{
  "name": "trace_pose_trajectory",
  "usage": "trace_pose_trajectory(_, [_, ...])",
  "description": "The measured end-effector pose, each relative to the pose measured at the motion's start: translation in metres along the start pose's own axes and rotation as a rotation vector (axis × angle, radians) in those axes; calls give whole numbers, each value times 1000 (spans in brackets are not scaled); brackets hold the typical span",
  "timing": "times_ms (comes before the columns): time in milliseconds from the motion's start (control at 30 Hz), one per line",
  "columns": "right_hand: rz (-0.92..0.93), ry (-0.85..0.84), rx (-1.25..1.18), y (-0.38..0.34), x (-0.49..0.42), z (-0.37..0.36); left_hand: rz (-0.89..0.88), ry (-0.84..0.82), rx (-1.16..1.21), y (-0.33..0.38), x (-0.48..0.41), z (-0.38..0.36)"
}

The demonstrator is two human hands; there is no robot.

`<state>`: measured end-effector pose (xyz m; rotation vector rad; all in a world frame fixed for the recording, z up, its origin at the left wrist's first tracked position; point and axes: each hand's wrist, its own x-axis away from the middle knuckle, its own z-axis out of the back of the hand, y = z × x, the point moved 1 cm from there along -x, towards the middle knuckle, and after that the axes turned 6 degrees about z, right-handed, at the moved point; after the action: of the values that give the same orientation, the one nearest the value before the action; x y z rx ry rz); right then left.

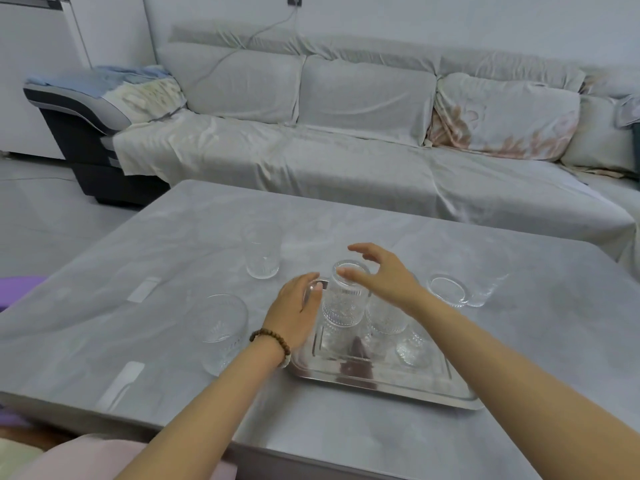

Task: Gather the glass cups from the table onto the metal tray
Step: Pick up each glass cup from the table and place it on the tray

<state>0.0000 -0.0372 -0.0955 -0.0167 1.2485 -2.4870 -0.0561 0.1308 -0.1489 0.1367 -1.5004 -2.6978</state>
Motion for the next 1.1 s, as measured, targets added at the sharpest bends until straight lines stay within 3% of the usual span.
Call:
trace_pose_trajectory(67, [2, 61, -205, -16, 2, 2, -69, 57, -32, 20, 5, 23])
trace_pose_trajectory(167, [-16, 23, -408, -39, 7, -5, -127, 140, -133, 34, 14, 59])
trace_pose_trajectory(500, [-235, -192, -659, -44, 49, -89, 218, -79, -481, -31, 52, 118])
trace_pose_trajectory(733, [-313, -268, -735, -37, 69, -116, 205, 33, -313, -29, 61, 119])
trace_pose_trajectory(933, [-300, -374, -905, -39, 68, -83, 179, 117, 331, 10, 58, 118])
trace_pose_trajectory(1100, [-217, -254, -988, -40, 75, -42, 137, 54, 533, 43, 50, 87])
